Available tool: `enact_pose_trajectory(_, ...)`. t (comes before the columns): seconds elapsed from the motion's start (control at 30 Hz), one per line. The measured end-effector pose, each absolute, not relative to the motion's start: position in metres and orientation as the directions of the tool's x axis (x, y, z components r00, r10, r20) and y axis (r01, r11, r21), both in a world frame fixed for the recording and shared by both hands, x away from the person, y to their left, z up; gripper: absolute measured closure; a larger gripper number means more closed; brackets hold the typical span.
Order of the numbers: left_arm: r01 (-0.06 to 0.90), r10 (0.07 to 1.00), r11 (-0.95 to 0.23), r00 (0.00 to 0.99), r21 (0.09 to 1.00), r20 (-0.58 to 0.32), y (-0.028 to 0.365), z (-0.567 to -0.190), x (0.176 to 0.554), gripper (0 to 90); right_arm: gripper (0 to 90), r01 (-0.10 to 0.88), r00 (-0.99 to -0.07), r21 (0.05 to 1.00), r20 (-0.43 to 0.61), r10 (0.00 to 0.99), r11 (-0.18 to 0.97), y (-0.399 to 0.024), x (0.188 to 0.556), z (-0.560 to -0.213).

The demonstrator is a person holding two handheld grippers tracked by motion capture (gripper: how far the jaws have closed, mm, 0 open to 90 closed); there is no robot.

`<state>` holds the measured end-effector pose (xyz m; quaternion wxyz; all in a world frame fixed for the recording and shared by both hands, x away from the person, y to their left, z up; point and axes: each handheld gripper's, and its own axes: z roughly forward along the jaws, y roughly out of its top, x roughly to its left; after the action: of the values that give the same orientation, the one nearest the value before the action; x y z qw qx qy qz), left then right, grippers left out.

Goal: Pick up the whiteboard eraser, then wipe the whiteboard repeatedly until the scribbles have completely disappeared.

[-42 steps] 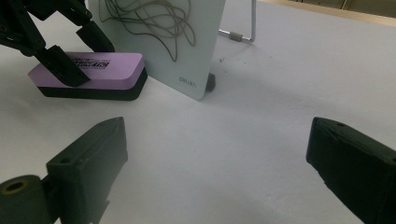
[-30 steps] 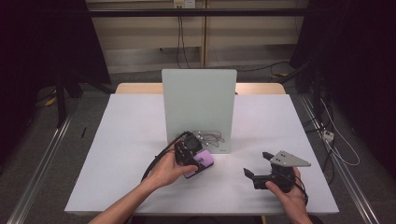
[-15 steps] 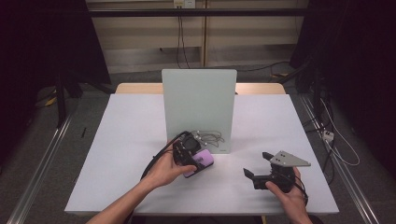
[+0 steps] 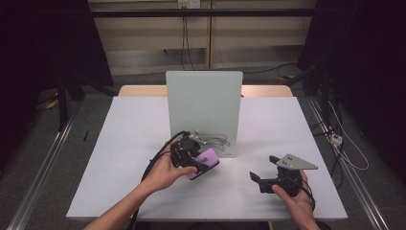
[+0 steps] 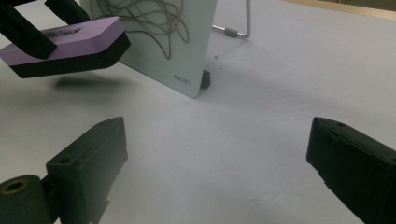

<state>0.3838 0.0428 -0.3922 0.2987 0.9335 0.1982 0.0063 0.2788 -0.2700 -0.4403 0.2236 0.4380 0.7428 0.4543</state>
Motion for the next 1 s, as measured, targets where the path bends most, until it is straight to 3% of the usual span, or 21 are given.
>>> enact_pose_trajectory(1.0,0.342,0.390,-0.651,0.917,0.678,-0.088,0.073,-0.370,0.379,41.3,5.8,0.436,-0.534,0.876,0.066,0.843,0.208,-0.272,0.273,-0.439)
